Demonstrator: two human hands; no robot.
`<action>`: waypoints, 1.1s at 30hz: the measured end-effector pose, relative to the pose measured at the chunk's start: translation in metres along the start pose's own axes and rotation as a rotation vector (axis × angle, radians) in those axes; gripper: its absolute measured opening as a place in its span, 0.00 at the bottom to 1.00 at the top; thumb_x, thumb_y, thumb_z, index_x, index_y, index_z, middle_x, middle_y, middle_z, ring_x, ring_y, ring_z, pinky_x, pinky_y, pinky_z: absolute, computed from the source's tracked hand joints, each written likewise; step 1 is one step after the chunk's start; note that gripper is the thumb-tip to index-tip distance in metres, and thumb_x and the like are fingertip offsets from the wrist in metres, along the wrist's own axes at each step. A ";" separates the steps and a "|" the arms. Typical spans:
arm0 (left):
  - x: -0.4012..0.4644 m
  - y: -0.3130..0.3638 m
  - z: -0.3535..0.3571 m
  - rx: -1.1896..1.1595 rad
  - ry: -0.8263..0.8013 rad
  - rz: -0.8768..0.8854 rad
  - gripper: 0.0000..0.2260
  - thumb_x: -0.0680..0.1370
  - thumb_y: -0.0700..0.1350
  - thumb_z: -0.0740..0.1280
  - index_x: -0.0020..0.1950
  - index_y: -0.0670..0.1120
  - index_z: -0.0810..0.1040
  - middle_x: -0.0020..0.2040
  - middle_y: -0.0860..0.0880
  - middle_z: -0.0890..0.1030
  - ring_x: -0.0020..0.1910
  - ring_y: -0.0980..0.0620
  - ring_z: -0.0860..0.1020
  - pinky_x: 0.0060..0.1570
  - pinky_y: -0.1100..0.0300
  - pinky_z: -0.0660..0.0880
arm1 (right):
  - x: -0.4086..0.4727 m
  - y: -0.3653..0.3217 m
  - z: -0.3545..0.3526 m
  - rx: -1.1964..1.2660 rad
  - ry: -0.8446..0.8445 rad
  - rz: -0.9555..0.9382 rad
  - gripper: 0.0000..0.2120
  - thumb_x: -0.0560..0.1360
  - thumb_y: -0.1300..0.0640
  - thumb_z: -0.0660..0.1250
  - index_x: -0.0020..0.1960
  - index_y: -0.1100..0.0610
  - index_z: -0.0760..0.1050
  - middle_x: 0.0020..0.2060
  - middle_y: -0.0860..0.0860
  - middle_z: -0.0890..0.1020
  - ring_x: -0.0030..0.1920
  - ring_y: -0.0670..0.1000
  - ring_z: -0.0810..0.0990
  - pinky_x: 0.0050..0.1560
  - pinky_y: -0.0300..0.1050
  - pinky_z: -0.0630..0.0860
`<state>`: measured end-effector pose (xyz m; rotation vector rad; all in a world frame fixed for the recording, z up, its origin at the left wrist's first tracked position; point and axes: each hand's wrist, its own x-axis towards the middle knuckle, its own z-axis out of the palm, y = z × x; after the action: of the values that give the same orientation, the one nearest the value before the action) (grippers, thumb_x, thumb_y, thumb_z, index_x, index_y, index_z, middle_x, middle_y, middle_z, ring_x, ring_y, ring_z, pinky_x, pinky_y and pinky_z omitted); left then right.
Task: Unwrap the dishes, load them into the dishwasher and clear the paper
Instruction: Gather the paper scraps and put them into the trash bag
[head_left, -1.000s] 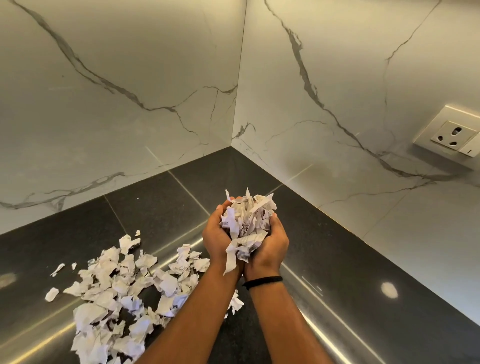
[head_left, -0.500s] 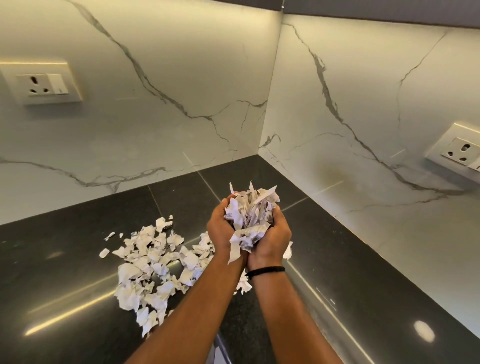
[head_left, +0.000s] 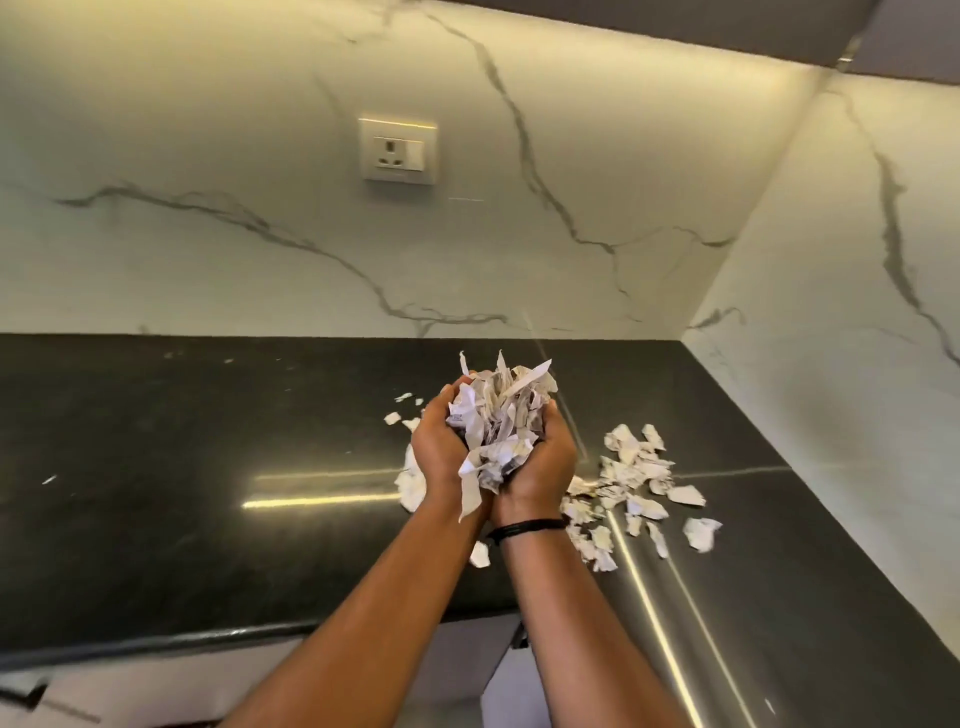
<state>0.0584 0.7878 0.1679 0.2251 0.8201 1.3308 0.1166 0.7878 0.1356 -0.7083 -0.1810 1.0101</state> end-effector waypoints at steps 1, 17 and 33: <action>-0.002 0.015 -0.009 -0.028 0.018 0.019 0.19 0.71 0.49 0.70 0.58 0.40 0.84 0.59 0.37 0.83 0.59 0.37 0.82 0.65 0.38 0.75 | -0.009 0.011 0.011 -0.011 -0.018 0.036 0.24 0.70 0.49 0.70 0.58 0.64 0.82 0.60 0.66 0.81 0.61 0.66 0.81 0.66 0.66 0.74; -0.056 0.246 -0.236 -0.212 0.288 0.355 0.14 0.74 0.43 0.68 0.55 0.37 0.84 0.55 0.34 0.83 0.56 0.34 0.83 0.62 0.40 0.77 | -0.206 0.249 0.138 -0.093 -0.376 0.500 0.20 0.74 0.52 0.66 0.60 0.65 0.79 0.58 0.63 0.79 0.60 0.65 0.79 0.69 0.64 0.72; -0.034 0.241 -0.529 0.018 0.845 0.583 0.16 0.81 0.30 0.57 0.46 0.45 0.81 0.31 0.60 0.83 0.33 0.66 0.81 0.36 0.74 0.73 | -0.308 0.521 0.001 -0.417 -0.237 0.925 0.59 0.52 0.19 0.70 0.71 0.57 0.74 0.70 0.61 0.74 0.72 0.62 0.71 0.74 0.63 0.65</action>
<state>-0.4662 0.6625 -0.0520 -0.1192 1.5492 2.0083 -0.4198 0.7080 -0.1317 -1.0862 -0.2830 1.9791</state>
